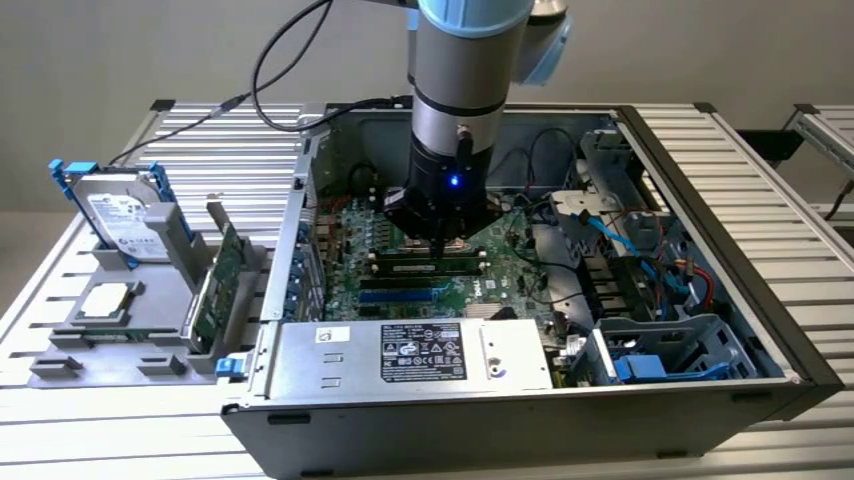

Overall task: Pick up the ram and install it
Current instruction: 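Press down the ram until it locks into place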

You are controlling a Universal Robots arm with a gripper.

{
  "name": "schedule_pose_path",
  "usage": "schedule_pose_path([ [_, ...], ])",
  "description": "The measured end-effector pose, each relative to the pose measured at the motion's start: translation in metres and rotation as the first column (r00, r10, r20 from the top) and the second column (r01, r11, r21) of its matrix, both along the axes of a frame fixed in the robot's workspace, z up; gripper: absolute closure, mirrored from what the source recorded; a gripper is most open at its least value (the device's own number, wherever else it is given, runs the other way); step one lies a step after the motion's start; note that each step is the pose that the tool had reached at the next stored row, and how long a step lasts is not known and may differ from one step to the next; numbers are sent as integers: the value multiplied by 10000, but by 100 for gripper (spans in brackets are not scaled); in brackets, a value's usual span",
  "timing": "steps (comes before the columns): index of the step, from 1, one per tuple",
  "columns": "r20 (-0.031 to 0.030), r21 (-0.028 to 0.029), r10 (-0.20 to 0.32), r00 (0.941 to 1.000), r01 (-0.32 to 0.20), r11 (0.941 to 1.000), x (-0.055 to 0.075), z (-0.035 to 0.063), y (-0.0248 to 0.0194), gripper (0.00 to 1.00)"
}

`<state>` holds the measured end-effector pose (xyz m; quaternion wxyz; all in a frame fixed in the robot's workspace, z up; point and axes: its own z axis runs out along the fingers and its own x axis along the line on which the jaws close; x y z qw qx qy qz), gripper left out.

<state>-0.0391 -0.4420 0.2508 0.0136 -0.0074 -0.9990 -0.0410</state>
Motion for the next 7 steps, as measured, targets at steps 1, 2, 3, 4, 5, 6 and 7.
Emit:
schedule_pose_path([
  [1,0,0,0,10000,0,10000,0,0,0,89],
  [2,0,0,0,10000,0,10000,0,0,0,89],
  [3,0,0,-1,10000,1,10000,0,0,0,89],
  [4,-1,0,-1,10000,1,10000,0,0,0,89],
  [5,0,0,-1,10000,1,10000,0,0,0,89],
  [6,0,0,0,10000,0,10000,0,0,0,89],
  [7,-1,0,-1,10000,1,10000,0,0,0,89],
])
